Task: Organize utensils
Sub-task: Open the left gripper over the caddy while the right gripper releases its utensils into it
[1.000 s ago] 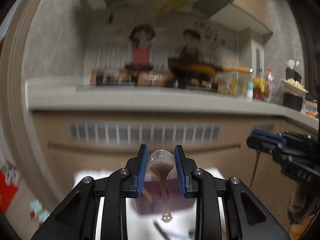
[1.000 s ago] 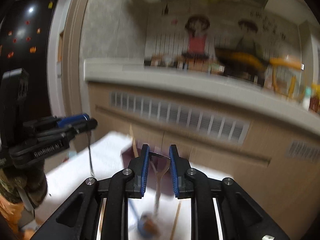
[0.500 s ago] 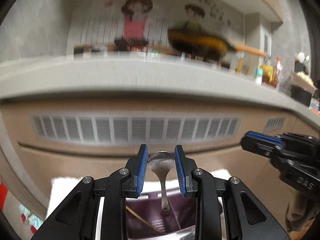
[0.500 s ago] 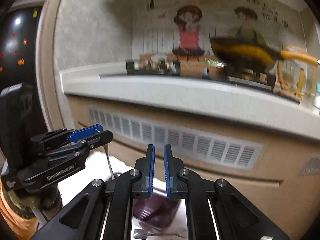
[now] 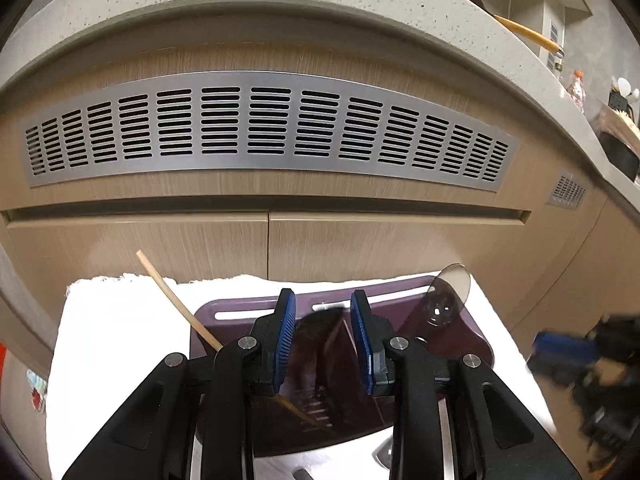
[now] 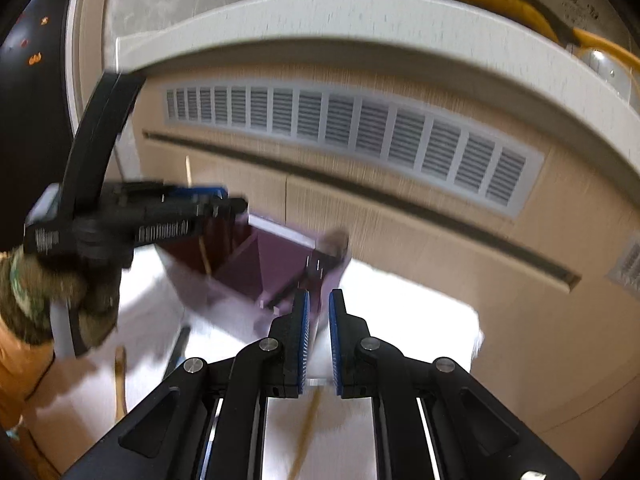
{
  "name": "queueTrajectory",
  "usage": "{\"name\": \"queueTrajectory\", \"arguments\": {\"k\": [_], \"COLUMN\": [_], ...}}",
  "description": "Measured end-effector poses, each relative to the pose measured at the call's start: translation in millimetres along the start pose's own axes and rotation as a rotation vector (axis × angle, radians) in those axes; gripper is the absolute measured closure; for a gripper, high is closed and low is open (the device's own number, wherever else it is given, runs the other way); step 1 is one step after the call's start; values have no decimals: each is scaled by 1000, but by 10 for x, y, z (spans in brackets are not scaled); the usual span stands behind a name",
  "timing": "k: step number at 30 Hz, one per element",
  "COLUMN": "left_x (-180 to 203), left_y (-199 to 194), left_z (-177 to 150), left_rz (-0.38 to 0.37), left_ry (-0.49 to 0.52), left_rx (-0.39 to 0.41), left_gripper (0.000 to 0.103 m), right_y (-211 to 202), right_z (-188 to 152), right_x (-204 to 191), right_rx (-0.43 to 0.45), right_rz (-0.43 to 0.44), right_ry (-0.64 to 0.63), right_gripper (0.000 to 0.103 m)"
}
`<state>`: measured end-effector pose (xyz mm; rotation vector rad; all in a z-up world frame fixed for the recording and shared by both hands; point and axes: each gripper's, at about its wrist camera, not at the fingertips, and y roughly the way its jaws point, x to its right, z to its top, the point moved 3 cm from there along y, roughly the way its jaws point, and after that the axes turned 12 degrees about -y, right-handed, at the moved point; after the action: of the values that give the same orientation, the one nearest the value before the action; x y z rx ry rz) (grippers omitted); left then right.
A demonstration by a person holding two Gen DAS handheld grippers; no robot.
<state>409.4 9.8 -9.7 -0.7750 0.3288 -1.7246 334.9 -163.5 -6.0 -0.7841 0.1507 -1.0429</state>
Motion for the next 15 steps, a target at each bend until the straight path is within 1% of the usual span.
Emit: {"name": "queueTrajectory", "arguments": {"k": [1, 2, 3, 6, 7, 9, 10, 11, 13, 15], "left_x": [-4, 2, -2, 4, 4, -15, -30, -42, -76, -99], "left_y": [-39, -90, -145, -387, -456, -619, -677, -711, -760, -771], "left_z": [5, 11, 23, 0, -18, -130, -215, -288, -533, -766], "left_rz": [-1, -3, -5, -12, -13, -15, -7, 2, 14, 26], "left_ry": [0, -1, -4, -6, -7, -4, 3, 8, 22, 30], "left_rx": [3, 12, 22, 68, 77, 86, 75, 63, 12, -41], "left_gripper": [64, 60, 53, 47, 43, 38, 36, 35, 34, 33], "right_y": [15, 34, 65, 139, 170, 220, 255, 275, 302, 295], "right_z": [-54, -109, -193, -363, -444, -578, -681, -732, -895, -1044], "right_x": [-9, -16, -34, -49, -59, -75, -90, -95, -138, -197], "right_rx": [-11, -24, -44, -82, -98, -127, -151, -162, -187, -207], "right_rz": [9, 21, 36, 43, 50, 58, 60, 62, 74, 77], "right_ry": [6, 11, 17, 36, 51, 83, 105, 116, 151, 187], "right_gripper": [84, 76, 69, 68, 68, 68, 68, 65, 60, 46]}}
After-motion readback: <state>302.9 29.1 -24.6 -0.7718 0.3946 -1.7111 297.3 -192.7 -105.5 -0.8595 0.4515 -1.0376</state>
